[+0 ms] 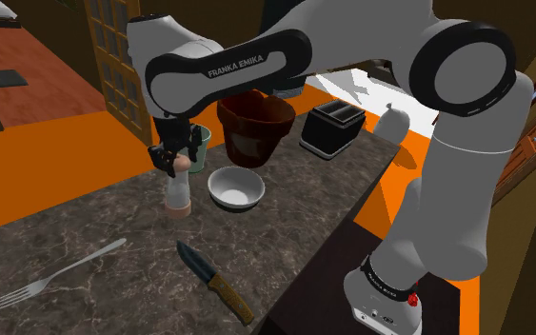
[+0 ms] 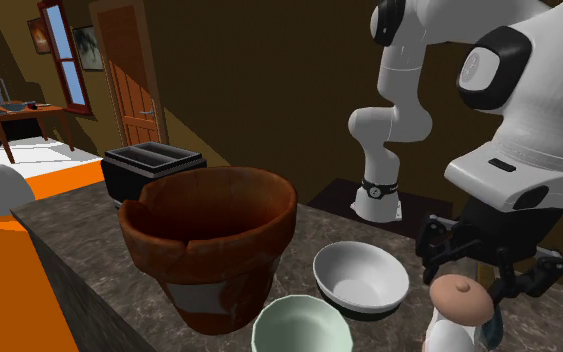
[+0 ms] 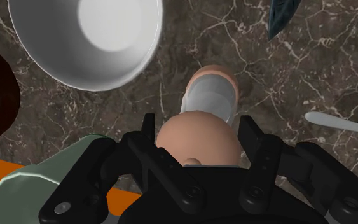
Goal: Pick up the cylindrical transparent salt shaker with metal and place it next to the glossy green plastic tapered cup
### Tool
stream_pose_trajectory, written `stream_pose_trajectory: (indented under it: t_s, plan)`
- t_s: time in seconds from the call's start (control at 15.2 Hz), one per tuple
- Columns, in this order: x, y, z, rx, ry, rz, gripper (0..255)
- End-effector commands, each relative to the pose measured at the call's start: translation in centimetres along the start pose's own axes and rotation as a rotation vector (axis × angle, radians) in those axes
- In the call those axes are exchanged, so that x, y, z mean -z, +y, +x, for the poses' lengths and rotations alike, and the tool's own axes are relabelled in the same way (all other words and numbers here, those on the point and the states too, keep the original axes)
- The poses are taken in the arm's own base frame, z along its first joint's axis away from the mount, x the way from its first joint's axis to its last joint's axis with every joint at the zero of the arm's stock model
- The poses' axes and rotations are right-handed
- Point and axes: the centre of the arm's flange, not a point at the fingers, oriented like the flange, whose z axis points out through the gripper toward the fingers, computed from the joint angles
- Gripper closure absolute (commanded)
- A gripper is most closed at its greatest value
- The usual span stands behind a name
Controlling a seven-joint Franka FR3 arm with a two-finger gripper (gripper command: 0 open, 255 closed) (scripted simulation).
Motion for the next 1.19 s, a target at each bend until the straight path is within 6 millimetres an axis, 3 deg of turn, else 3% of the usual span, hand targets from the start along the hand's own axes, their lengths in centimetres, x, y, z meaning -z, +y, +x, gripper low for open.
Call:
stream_pose_trajectory:
  t_s: [0.0, 0.13, 0.2, 0.53, 0.79, 1.12]
  plan:
    - [0.0, 0.0, 0.0, 0.000, 0.000, 0.000, 255]
    - [0.0, 0.0, 0.0, 0.000, 0.000, 0.000, 255]
    - [0.0, 0.0, 0.0, 0.000, 0.000, 0.000, 0]
    - [0.0, 0.0, 0.0, 0.000, 0.000, 0.000, 0]
    - [5.0, 0.0, 0.0, 0.000, 0.000, 0.000, 0]
    - [5.0, 0.0, 0.0, 0.000, 0.000, 0.000, 0]
